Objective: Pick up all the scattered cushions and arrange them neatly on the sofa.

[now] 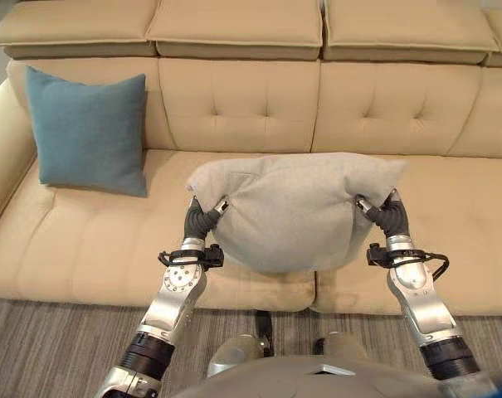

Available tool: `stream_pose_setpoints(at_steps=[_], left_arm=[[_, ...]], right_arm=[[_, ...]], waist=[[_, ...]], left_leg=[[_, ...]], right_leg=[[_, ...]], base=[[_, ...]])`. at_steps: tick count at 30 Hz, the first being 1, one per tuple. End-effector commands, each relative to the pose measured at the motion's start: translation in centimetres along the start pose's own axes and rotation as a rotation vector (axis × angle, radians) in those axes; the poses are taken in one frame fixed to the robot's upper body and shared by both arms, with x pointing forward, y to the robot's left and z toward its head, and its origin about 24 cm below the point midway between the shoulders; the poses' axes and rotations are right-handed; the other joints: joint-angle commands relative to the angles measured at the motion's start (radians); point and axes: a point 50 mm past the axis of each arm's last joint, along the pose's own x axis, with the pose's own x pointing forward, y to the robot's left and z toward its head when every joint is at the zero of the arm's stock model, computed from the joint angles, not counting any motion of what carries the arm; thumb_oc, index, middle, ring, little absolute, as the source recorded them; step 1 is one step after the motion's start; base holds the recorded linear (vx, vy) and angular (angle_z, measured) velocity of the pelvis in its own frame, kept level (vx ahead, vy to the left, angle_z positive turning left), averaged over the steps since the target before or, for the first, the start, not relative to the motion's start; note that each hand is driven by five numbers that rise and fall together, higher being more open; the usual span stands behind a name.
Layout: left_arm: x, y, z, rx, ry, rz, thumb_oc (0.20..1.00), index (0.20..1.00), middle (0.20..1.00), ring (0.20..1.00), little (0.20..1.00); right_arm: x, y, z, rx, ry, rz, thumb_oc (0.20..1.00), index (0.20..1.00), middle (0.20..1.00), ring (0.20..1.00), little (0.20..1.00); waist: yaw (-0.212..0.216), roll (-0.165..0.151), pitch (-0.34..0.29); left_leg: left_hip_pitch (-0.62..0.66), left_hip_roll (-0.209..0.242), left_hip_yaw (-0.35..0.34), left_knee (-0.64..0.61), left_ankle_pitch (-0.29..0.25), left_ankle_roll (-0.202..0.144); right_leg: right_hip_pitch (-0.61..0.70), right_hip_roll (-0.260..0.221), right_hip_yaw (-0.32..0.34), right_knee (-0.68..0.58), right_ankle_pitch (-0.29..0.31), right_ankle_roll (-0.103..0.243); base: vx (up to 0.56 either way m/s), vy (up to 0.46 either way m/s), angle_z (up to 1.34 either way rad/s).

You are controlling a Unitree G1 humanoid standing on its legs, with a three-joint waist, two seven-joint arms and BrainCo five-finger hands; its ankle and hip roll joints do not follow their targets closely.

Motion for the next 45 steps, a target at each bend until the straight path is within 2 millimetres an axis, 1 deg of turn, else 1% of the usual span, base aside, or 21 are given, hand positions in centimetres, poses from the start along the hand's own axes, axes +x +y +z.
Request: stream_pose_setpoints(at_steps=[1, 2, 3, 4, 5, 9, 12, 16, 18, 21, 24, 26, 27, 28, 31, 32, 33, 37, 40, 42, 45], left_arm=[[0.1, -1.4, 4.3, -0.063, -0.235, -0.063, 0.200, 0.200, 0.200, 0.200, 0.200], [0.2, -1.5, 4.3, -0.067, -0.238, -0.063, 0.200, 0.200, 0.200, 0.200, 0.200], [0.3, -1.5, 4.5, -0.069, -0.249, -0.068, 0.200, 0.200, 0.200, 0.200, 0.200], [0.3, -1.5, 4.6, -0.065, -0.251, -0.060, 0.200, 0.200, 0.200, 0.200, 0.200], [0.7, -2.0, 5.0, -0.073, -0.271, -0.071, 0.200, 0.200, 0.200, 0.200, 0.200], [1.3, -2.7, 5.6, -0.050, -0.301, -0.075, 0.200, 0.200, 0.200, 0.200, 0.200], [2.7, -3.5, 6.2, -0.051, -0.312, -0.050, 0.200, 0.200, 0.200, 0.200, 0.200], [4.6, -4.4, 7.7, -0.041, -0.351, -0.030, 0.200, 0.200, 0.200, 0.200, 0.200], [5.1, -4.7, 8.1, -0.048, -0.362, -0.026, 0.200, 0.200, 0.200, 0.200, 0.200], [6.8, -5.5, 9.9, -0.042, -0.403, -0.017, 0.200, 0.200, 0.200, 0.200, 0.200], [8.6, -6.3, 11.8, -0.022, -0.436, -0.016, 0.200, 0.200, 0.200, 0.200, 0.200], [9.7, -6.8, 13.5, 0.003, -0.474, -0.020, 0.200, 0.200, 0.200, 0.200, 0.200], [9.7, -6.9, 13.6, 0.003, -0.477, -0.019, 0.200, 0.200, 0.200, 0.200, 0.200], [10.8, -7.2, 15.5, 0.041, -0.518, -0.021, 0.200, 0.200, 0.200, 0.200, 0.200], [12.1, -7.5, 18.6, 0.082, -0.584, -0.007, 0.200, 0.200, 0.200, 0.200, 0.200], [13.1, -7.2, 21.8, 0.159, -0.653, 0.011, 0.200, 0.200, 0.200, 0.200, 0.200], [13.1, -7.2, 21.9, 0.158, -0.656, 0.011, 0.200, 0.200, 0.200, 0.200, 0.200], [14.1, -6.3, 25.1, 0.209, -0.702, 0.052, 0.200, 0.200, 0.200, 0.200, 0.200], [14.6, -5.7, 26.9, 0.249, -0.716, 0.064, 0.200, 0.200, 0.200, 0.200, 0.200], [14.7, -5.7, 26.6, 0.252, -0.706, 0.054, 0.200, 0.200, 0.200, 0.200, 0.200], [15.0, -6.0, 25.9, 0.266, -0.672, 0.035, 0.200, 0.200, 0.200, 0.200, 0.200]], right_arm=[[1.2, 0.3, 4.5, 0.036, -0.248, 0.022, 0.200, 0.200, 0.200, 0.200, 0.200], [1.3, 0.4, 4.5, 0.036, -0.247, 0.022, 0.200, 0.200, 0.200, 0.200, 0.200], [1.4, 0.3, 4.4, 0.041, -0.244, 0.014, 0.200, 0.200, 0.200, 0.200, 0.200], [1.4, 0.2, 4.5, 0.031, -0.251, 0.010, 0.200, 0.200, 0.200, 0.200, 0.200], [1.4, 0.0, 4.7, 0.022, -0.260, 0.000, 0.200, 0.200, 0.200, 0.200, 0.200], [2.0, -0.4, 5.1, -0.024, -0.286, -0.018, 0.200, 0.200, 0.200, 0.200, 0.200], [3.3, -0.3, 6.5, -0.071, -0.342, -0.030, 0.200, 0.200, 0.200, 0.200, 0.200], [5.2, 0.3, 7.7, -0.114, -0.375, -0.020, 0.200, 0.200, 0.200, 0.200, 0.200], [5.7, 0.5, 8.0, -0.120, -0.383, -0.018, 0.200, 0.200, 0.200, 0.200, 0.200], [7.7, 1.0, 9.3, -0.151, -0.410, -0.019, 0.200, 0.200, 0.200, 0.200, 0.200], [9.4, 1.8, 10.8, -0.171, -0.442, -0.019, 0.200, 0.200, 0.200, 0.200, 0.200], [10.6, 1.9, 12.1, -0.198, -0.465, -0.026, 0.200, 0.200, 0.200, 0.200, 0.200], [10.7, 1.9, 12.2, -0.198, -0.468, -0.027, 0.200, 0.200, 0.200, 0.200, 0.200], [11.9, 1.8, 13.9, -0.234, -0.505, -0.039, 0.200, 0.200, 0.200, 0.200, 0.200], [13.6, 1.4, 17.1, -0.263, -0.566, -0.068, 0.200, 0.200, 0.200, 0.200, 0.200], [14.9, 0.3, 20.1, -0.329, -0.620, -0.104, 0.200, 0.200, 0.200, 0.200, 0.200], [14.9, 0.3, 20.2, -0.329, -0.622, -0.104, 0.200, 0.200, 0.200, 0.200, 0.200], [16.1, -1.0, 22.7, -0.393, -0.643, -0.143, 0.200, 0.200, 0.200, 0.200, 0.200], [17.0, -1.9, 24.5, -0.457, -0.644, -0.163, 0.200, 0.200, 0.200, 0.200, 0.200], [17.2, -2.0, 24.6, -0.477, -0.640, -0.162, 0.200, 0.200, 0.200, 0.200, 0.200], [17.6, -2.5, 24.4, -0.582, -0.615, -0.147, 0.200, 0.200, 0.200, 0.200, 0.200]], waist=[[-0.010, 0.000, -0.031], [-0.020, -0.006, -0.022], [-0.025, -0.010, -0.021], [-0.029, -0.011, -0.013], [-0.029, -0.021, -0.016], [-0.028, -0.025, -0.052], [-0.025, -0.025, -0.081], [-0.022, -0.023, -0.094], [-0.022, -0.022, -0.092], [-0.020, -0.015, -0.086], [-0.020, -0.007, -0.066], [-0.020, 0.000, -0.045], [-0.020, 0.000, -0.044], [-0.021, 0.007, -0.019], [-0.025, 0.014, 0.004], [-0.031, 0.016, 0.015], [-0.031, 0.016, 0.014], [-0.039, 0.010, 0.012], [-0.042, 0.006, 0.007], [-0.040, 0.007, 0.006], [-0.042, 0.006, 0.011]], left_leg=[[-0.006, 0.049, -0.029, 0.082, -0.120, -0.084], [0.005, 0.042, -0.035, 0.082, -0.125, -0.086], [0.004, 0.041, -0.046, 0.093, -0.130, -0.089], [0.014, 0.040, -0.044, 0.094, -0.136, -0.089], [0.012, 0.038, -0.051, 0.101, -0.141, -0.097], [0.047, 0.047, -0.056, 0.082, -0.148, -0.114], [0.110, 0.062, -0.063, 0.023, -0.131, -0.134], [0.131, 0.067, -0.066, -0.016, -0.115, -0.145], [0.132, 0.066, -0.068, -0.020, -0.114, -0.147], [0.120, 0.066, -0.071, -0.020, -0.111, -0.152], [0.093, 0.066, -0.074, -0.020, -0.100, -0.156], [0.058, 0.066, -0.075, -0.020, -0.088, -0.159], [0.056, 0.066, -0.075, -0.020, -0.088, -0.159], [0.014, 0.065, -0.078, -0.020, -0.072, -0.163], [-0.065, 0.067, -0.085, -0.020, -0.046, -0.167], [-0.134, 0.067, -0.090, -0.020, -0.021, -0.174], [-0.139, 0.067, -0.091, -0.020, -0.020, -0.174], [-0.221, 0.068, -0.091, -0.020, 0.008, -0.182], [-0.298, 0.072, -0.090, -0.020, 0.027, -0.194], [-0.330, 0.071, -0.097, -0.020, 0.033, -0.198], [-0.379, 0.070, -0.099, -0.020, 0.044, -0.207]], right_leg=[[0.096, 0.036, -0.046, -0.307, 0.180, -0.023], [0.078, 0.050, -0.044, -0.392, 0.179, -0.031], [0.098, 0.057, -0.032, -0.433, 0.174, -0.027], [0.080, 0.054, -0.027, -0.426, 0.213, -0.020], [0.102, 0.065, -0.022, -0.465, 0.198, -0.028], [0.185, 0.088, -0.042, -0.567, 0.191, -0.044], [0.276, 0.108, -0.067, -0.651, 0.191, -0.051], [0.301, 0.115, -0.074, -0.678, 0.189, -0.050], [0.302, 0.116, -0.076, -0.678, 0.187, -0.050], [0.292, 0.115, -0.078, -0.678, 0.187, -0.048], [0.268, 0.115, -0.082, -0.678, 0.195, -0.045], [0.235, 0.115, -0.079, -0.678, 0.205, -0.042], [0.232, 0.115, -0.079, -0.678, 0.206, -0.042], [0.190, 0.116, -0.076, -0.678, 0.218, -0.041], [0.106, 0.118, -0.067, -0.678, 0.242, -0.041], [0.039, 0.119, -0.065, -0.678, 0.264, -0.043], [0.035, 0.119, -0.065, -0.678, 0.264, -0.044], [-0.045, 0.117, -0.063, -0.672, 0.288, -0.043], [-0.113, 0.111, -0.059, -0.674, 0.300, -0.039], [-0.142, 0.107, -0.060, -0.676, 0.302, -0.039], [-0.194, 0.106, -0.058, -0.675, 0.313, -0.036]], base=[[0.18, -0.010, -0.21], [0.16, -0.045, -0.10], [0.13, -0.051, -0.05], [0.11, -0.098, 0.15], [0.14, -0.126, 0.22], [0.17, -0.126, 0.16], [0.18, -0.117, 0.03], [0.08, -0.053, 0.10], [0.03, -0.032, 0.04], [0.00, -0.026, 0.03], [-0.08, -0.011, 0.05], [-0.13, -0.005, 0.08], [-0.18, -0.004, 0.12], [-0.18, -0.004, 0.17], [-0.19, -0.006, 0.10], [-0.14, -0.009, 0.03], [-0.10, -0.009, 0.00], [-0.03, -0.011, 0.01], [0.03, -0.037, -0.08], [0.03, -0.044, 0.02], [0.02, -0.051, 0.08]])
